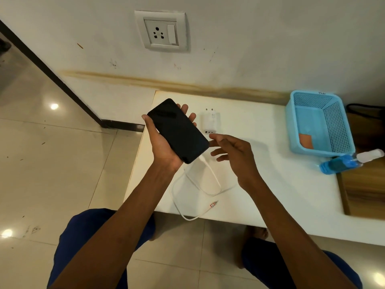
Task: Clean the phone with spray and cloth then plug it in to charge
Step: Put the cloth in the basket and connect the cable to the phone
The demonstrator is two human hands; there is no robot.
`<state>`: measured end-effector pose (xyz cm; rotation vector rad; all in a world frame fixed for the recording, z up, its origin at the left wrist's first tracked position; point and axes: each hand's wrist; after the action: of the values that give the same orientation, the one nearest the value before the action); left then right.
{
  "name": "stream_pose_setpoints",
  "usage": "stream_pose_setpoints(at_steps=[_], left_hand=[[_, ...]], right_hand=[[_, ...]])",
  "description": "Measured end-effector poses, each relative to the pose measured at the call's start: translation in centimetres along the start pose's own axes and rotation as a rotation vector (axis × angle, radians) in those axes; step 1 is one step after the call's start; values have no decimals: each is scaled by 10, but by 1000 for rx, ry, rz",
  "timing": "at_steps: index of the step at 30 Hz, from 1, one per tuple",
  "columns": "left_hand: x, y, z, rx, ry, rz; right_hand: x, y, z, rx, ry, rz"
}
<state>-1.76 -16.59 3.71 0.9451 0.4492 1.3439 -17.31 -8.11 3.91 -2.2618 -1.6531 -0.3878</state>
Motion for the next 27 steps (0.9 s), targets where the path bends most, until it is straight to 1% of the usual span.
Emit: stream_pose_setpoints(at_steps=[3, 7, 11, 14, 17, 20, 22, 24, 27], left_hand=[[0, 5, -8, 15, -63, -14], [-2, 6, -18, -21, -86, -2], [-3, 7, -23, -64, -81, 14], [-5, 8, -22, -157, -107, 37], [-5, 5, -21, -308, -96, 59], [-3, 6, -20, -424, -107, 49], [1, 9, -23, -536, -140, 12], [7, 13, -29, -642, -190, -57], [14, 20, -40, -733, -240, -127]], right_hand=[[3, 1, -2, -74, 16, -48], [6, 0, -2, -156, 50, -120], [2, -6, 0, -194, 84, -130], [-1, -12, 3, -254, 113, -120], [-3, -19, 6, -323, 140, -73], [-4, -32, 8, -391, 165, 19], [-4, -40, 9, -414, 185, 79], [-4, -49, 12, -425, 201, 142], [-3, -59, 18, -438, 224, 215]])
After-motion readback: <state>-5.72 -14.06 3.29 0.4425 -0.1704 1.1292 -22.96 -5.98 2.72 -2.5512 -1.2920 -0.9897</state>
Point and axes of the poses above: each hand's wrist, its own x-axis away from the middle knuckle, its own y-axis out of the palm, z = x × y, and after that the axes turned 10 degrees about y, right-handed
